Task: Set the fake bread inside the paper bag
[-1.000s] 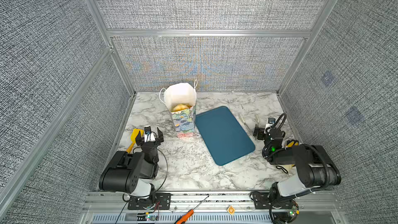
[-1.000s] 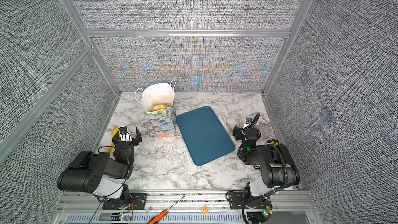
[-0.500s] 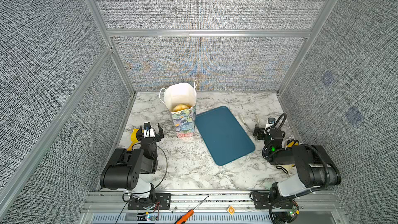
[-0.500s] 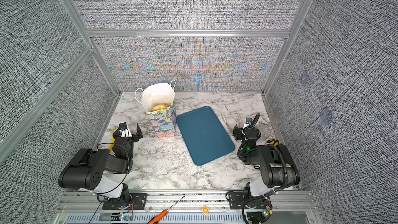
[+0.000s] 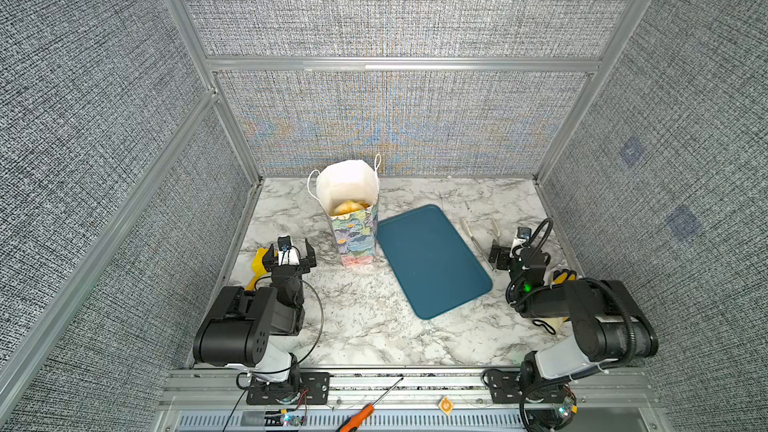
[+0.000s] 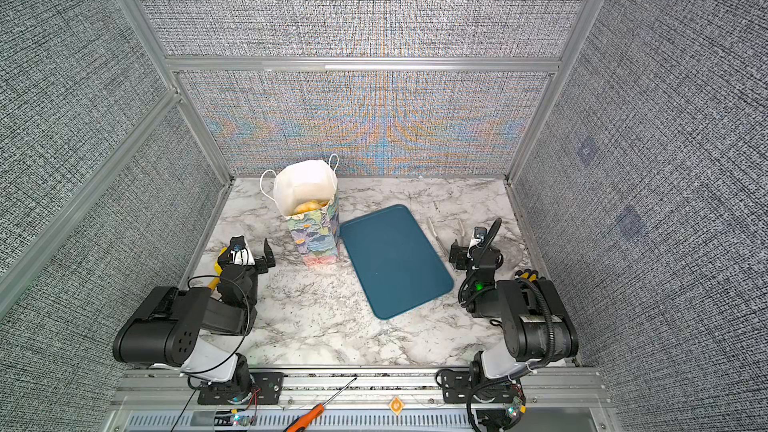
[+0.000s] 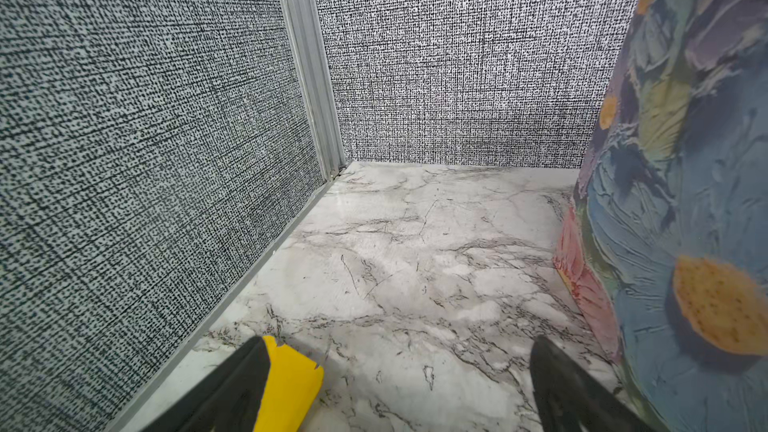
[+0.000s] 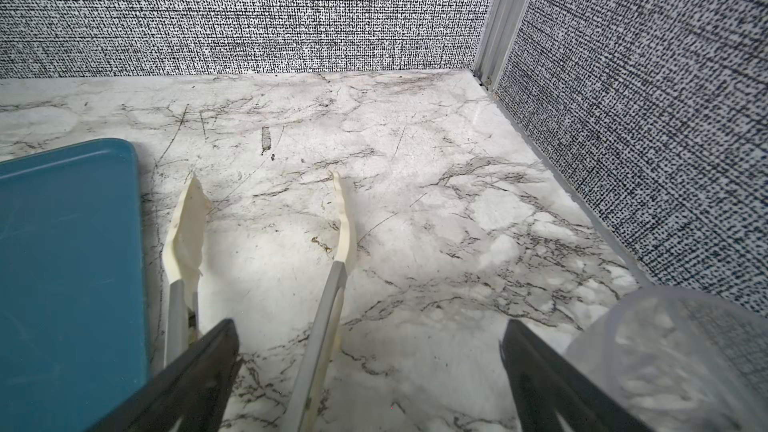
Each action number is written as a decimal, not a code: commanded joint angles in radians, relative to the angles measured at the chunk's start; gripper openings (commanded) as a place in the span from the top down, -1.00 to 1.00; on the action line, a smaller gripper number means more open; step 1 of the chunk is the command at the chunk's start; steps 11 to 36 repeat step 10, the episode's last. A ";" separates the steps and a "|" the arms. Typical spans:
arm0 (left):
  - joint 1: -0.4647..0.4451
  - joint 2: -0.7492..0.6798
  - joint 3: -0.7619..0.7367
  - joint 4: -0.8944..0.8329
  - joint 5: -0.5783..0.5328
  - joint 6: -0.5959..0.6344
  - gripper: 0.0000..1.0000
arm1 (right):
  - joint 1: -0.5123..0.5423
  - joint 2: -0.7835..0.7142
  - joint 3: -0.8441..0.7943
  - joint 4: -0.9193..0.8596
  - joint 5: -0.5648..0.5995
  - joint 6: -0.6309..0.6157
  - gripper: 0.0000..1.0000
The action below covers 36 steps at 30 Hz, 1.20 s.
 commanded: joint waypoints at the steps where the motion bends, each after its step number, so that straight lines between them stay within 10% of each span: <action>1: 0.002 0.001 0.003 0.015 0.010 -0.007 -0.98 | 0.001 -0.001 0.000 0.031 0.004 0.002 -0.99; 36: 0.003 0.001 0.001 0.014 0.012 -0.008 -0.98 | 0.001 0.000 -0.001 0.032 0.004 0.001 -0.99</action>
